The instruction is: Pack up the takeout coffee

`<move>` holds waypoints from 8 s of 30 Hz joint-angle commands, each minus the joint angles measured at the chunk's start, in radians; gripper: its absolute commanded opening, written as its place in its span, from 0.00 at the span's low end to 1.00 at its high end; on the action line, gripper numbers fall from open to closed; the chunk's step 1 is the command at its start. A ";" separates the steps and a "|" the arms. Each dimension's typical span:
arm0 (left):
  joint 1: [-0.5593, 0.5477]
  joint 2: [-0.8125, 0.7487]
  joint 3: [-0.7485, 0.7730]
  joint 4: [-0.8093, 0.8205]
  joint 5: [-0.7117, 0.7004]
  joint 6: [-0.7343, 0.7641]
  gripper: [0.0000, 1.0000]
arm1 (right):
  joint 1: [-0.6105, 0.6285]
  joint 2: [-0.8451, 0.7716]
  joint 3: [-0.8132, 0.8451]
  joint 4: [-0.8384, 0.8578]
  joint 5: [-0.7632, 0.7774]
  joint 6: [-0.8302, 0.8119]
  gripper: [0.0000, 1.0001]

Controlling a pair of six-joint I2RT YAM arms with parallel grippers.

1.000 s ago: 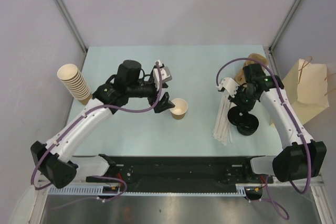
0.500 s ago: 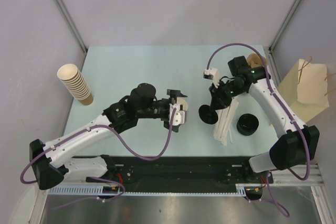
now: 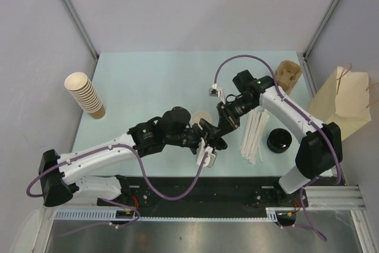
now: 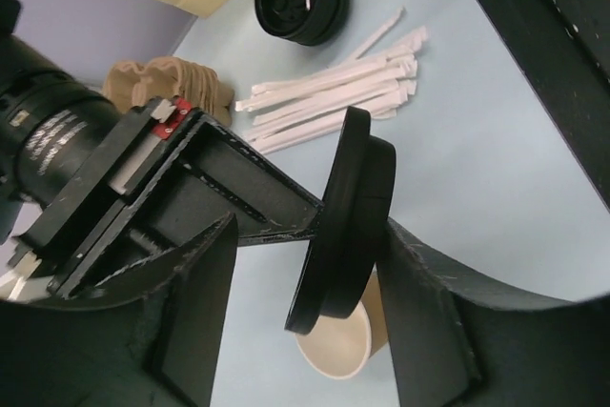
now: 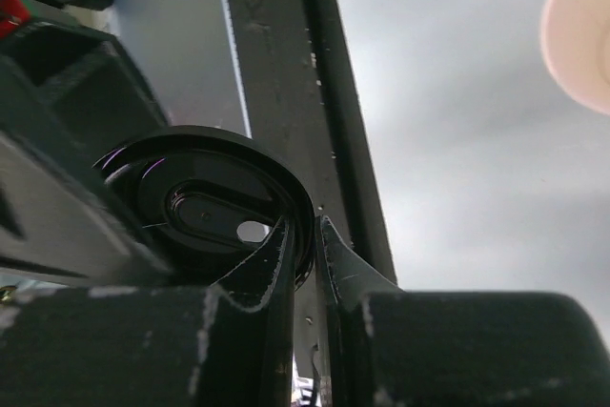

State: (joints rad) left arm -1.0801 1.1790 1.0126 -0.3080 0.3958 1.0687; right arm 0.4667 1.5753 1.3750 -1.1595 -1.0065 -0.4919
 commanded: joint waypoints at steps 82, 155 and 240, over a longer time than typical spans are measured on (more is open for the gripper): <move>0.565 0.179 0.004 0.561 0.101 -1.787 0.00 | 0.019 0.042 0.217 0.678 0.457 0.727 0.16; 0.976 -0.162 -0.401 0.279 0.294 -1.741 0.93 | 0.299 0.601 0.793 -0.218 0.954 -0.111 0.02; 0.657 0.191 -0.131 0.337 0.497 -1.633 0.17 | -0.168 0.309 0.437 0.058 -0.058 0.280 0.48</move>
State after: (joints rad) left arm -0.3790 1.3037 0.8066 0.0113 0.8230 -0.5629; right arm 0.2661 1.9312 1.9373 -1.2762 -0.7479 -0.3958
